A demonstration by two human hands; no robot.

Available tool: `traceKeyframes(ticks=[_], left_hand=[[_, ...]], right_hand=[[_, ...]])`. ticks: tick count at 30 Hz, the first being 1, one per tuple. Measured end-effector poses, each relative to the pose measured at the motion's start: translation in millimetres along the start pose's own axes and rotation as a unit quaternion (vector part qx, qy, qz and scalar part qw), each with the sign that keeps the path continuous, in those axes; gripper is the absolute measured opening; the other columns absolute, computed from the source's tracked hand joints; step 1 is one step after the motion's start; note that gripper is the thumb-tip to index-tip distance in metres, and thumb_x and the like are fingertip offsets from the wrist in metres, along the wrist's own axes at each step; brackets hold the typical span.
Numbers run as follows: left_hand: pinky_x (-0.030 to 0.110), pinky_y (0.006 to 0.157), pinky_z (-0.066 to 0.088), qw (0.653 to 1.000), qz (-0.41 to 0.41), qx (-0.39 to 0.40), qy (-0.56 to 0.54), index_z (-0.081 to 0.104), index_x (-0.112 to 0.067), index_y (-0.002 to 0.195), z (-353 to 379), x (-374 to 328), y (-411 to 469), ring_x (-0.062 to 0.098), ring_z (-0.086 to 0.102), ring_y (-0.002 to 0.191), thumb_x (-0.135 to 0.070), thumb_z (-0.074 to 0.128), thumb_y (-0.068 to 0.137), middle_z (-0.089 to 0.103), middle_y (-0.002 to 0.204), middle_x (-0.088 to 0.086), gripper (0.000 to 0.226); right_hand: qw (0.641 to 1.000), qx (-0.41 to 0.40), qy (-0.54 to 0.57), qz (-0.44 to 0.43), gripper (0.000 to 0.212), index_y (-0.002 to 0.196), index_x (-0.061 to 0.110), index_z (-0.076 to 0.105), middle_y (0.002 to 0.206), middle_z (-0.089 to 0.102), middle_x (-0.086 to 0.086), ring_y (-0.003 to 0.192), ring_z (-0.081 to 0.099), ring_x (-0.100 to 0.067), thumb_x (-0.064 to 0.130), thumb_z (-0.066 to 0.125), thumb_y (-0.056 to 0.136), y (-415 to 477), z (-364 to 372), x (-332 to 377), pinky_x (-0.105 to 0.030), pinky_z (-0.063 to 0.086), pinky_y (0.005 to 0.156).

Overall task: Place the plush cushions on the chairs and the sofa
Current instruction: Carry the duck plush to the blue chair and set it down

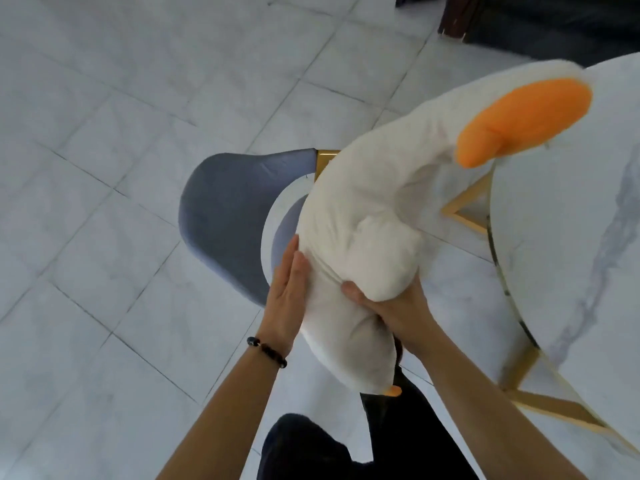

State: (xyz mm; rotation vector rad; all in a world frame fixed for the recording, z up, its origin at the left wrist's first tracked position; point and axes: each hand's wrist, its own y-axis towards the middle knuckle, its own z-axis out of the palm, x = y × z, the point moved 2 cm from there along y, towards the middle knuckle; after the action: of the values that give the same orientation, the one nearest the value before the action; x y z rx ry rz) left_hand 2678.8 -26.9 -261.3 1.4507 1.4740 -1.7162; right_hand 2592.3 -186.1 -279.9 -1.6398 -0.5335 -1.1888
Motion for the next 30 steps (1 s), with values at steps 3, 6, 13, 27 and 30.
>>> traceKeyframes(ticks=[3,6,13,27,30], left_hand=[[0.047,0.119,0.033,0.998,-0.046,-0.024,-0.039,0.049,-0.041,0.144,-9,24,61,0.004,0.044,0.140,-0.062,0.034,0.102,0.052,0.148,-0.019,0.049],[0.047,0.116,0.037,0.992,-0.079,-0.046,-0.082,0.049,-0.036,0.145,-27,60,111,0.014,0.051,0.137,-0.062,0.027,0.103,0.057,0.145,-0.009,0.054],[0.044,0.112,0.044,0.962,-0.202,-0.137,-0.125,0.059,-0.018,0.137,-68,161,185,0.019,0.062,0.125,-0.061,0.049,0.096,0.068,0.133,0.001,0.061],[0.045,0.113,0.036,0.916,-0.074,-0.118,0.376,0.045,-0.015,0.146,-81,169,154,0.029,0.039,0.139,-0.022,0.072,0.086,0.042,0.151,0.010,0.066],[0.056,0.116,0.029,0.855,0.133,-0.131,0.485,0.052,-0.011,0.142,-54,148,176,0.038,0.031,0.147,-0.023,0.066,0.089,0.040,0.155,0.019,0.056]], right_hand=[[0.998,-0.025,-0.060,-0.011,0.088,0.111,0.048,0.029,0.117,0.048,0.026,0.102,0.053,0.010,0.025,0.097,0.061,66,18,-22,-0.025,0.047,0.082],[0.994,-0.031,-0.101,-0.027,0.091,0.114,0.044,0.028,0.123,0.046,0.015,0.108,0.053,0.003,0.045,0.090,0.047,114,51,-61,-0.015,0.047,0.086],[0.914,0.156,-0.373,-0.029,0.088,0.131,0.039,0.031,0.161,0.003,-0.010,0.151,0.005,-0.037,0.037,0.087,0.064,225,129,-196,-0.054,0.021,0.122],[0.907,0.160,-0.372,-0.113,0.035,0.091,0.019,0.052,0.147,0.034,-0.009,0.125,0.049,-0.031,0.009,0.081,0.074,234,141,-207,-0.036,0.052,0.089],[0.911,0.185,-0.363,-0.064,0.037,0.085,0.028,0.056,0.141,0.034,-0.001,0.129,0.041,-0.024,0.016,0.086,0.068,251,127,-201,-0.026,0.039,0.097]])
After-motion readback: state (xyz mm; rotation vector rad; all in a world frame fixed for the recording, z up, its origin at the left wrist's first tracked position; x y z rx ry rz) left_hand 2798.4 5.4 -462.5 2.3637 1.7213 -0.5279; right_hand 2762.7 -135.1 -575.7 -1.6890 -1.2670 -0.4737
